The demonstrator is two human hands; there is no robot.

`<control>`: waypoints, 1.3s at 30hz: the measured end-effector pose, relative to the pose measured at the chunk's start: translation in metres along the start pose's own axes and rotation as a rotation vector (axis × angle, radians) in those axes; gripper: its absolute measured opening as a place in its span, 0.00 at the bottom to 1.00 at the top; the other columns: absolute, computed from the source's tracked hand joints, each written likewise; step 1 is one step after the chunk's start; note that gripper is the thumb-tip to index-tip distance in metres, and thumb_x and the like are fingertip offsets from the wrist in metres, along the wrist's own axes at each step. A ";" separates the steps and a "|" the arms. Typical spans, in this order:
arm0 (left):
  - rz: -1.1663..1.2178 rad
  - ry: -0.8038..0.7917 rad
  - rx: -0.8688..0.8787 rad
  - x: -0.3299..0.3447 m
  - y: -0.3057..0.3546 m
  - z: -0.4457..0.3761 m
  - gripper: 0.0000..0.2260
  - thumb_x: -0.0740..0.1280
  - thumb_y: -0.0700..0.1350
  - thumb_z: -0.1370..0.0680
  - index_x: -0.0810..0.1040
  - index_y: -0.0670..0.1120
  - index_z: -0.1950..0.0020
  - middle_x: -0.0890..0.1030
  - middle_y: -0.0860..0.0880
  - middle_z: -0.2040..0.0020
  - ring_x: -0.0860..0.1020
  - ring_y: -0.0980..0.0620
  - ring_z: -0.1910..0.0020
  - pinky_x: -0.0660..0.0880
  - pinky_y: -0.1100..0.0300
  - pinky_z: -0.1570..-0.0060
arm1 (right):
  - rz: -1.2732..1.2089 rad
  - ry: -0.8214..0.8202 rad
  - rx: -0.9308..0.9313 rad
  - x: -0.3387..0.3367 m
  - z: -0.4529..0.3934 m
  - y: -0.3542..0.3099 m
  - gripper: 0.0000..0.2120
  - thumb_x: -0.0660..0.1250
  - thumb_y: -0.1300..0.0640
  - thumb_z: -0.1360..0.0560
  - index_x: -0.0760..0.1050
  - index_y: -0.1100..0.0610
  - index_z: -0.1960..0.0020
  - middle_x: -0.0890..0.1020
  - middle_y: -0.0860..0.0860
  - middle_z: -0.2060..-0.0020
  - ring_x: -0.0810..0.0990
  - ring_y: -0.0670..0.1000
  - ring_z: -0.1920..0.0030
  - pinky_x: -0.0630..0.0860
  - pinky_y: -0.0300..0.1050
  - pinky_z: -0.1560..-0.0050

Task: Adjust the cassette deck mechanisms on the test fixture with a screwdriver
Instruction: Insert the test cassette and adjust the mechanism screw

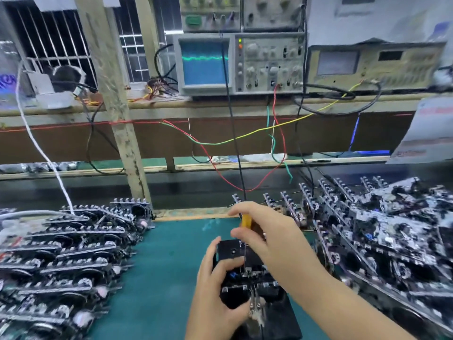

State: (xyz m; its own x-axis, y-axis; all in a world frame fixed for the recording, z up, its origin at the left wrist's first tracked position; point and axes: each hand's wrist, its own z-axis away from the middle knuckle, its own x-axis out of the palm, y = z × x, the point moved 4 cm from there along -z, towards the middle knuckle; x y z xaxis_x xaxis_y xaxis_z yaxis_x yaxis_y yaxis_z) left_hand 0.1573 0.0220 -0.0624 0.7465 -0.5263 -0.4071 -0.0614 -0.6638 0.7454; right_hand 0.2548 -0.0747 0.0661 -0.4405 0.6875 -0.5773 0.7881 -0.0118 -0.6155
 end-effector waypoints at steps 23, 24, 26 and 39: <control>0.030 0.014 -0.001 0.003 -0.004 0.001 0.30 0.81 0.60 0.39 0.77 0.66 0.39 0.57 0.65 0.21 0.66 0.57 0.25 0.75 0.47 0.36 | -0.049 -0.001 0.015 -0.005 -0.001 -0.003 0.05 0.71 0.52 0.22 0.79 0.48 0.46 0.75 0.45 0.52 0.75 0.44 0.51 0.71 0.35 0.48; 0.032 0.016 -0.001 0.003 -0.005 0.000 0.30 0.81 0.61 0.40 0.77 0.67 0.39 0.57 0.66 0.21 0.68 0.55 0.25 0.75 0.46 0.36 | -0.051 0.035 0.020 -0.007 0.000 -0.001 0.04 0.72 0.53 0.23 0.80 0.49 0.49 0.75 0.45 0.54 0.76 0.45 0.52 0.71 0.35 0.50; 0.028 0.025 0.003 0.002 -0.006 0.000 0.31 0.81 0.62 0.41 0.77 0.68 0.39 0.57 0.67 0.22 0.70 0.53 0.27 0.75 0.46 0.36 | -0.048 0.105 0.031 -0.010 0.002 0.001 0.07 0.74 0.56 0.25 0.81 0.48 0.49 0.76 0.44 0.58 0.77 0.46 0.54 0.73 0.37 0.53; 0.182 0.060 -0.134 -0.001 -0.003 -0.001 0.21 0.81 0.55 0.33 0.80 0.67 0.43 0.60 0.66 0.23 0.66 0.59 0.25 0.67 0.55 0.28 | -0.147 -0.056 0.070 -0.022 0.003 0.012 0.21 0.74 0.60 0.26 0.78 0.33 0.46 0.83 0.40 0.52 0.82 0.43 0.50 0.76 0.32 0.50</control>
State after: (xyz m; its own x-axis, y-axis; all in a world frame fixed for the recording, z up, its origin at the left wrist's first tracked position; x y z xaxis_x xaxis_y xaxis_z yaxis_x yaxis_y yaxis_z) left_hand 0.1571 0.0249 -0.0632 0.7694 -0.5958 -0.2304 -0.1133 -0.4823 0.8686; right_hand 0.2727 -0.0927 0.0696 -0.5738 0.6443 -0.5057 0.6822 0.0343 -0.7304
